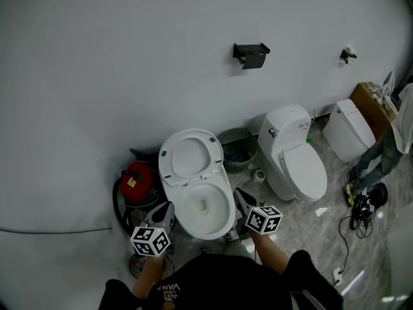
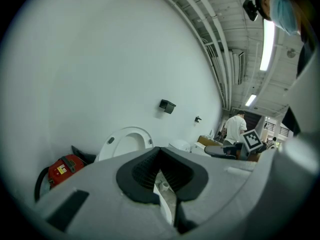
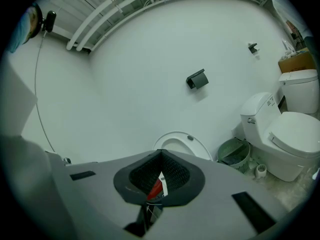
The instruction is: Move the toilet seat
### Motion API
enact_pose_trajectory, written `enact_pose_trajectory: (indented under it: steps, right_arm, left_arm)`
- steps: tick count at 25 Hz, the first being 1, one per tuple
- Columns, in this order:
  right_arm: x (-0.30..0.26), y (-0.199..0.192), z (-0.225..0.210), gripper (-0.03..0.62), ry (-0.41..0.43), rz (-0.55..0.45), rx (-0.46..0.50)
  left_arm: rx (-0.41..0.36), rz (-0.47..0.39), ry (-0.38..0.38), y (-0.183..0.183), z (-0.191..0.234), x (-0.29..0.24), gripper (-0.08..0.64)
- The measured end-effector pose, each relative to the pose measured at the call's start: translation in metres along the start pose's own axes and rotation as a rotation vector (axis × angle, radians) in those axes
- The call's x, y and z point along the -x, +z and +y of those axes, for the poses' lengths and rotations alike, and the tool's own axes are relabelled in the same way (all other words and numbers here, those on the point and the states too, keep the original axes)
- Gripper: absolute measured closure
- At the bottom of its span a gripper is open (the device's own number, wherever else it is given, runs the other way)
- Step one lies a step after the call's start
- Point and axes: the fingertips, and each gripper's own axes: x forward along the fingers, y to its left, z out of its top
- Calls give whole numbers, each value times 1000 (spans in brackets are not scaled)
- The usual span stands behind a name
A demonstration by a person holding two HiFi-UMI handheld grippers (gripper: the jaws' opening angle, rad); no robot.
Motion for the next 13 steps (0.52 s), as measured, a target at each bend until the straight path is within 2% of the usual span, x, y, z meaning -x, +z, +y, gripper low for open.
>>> enact_pose_trajectory:
  steps: [13]
  right_arm:
    - [2, 2, -3, 595, 0, 11, 22]
  left_arm:
    - [10, 3, -42, -2, -13, -11, 558]
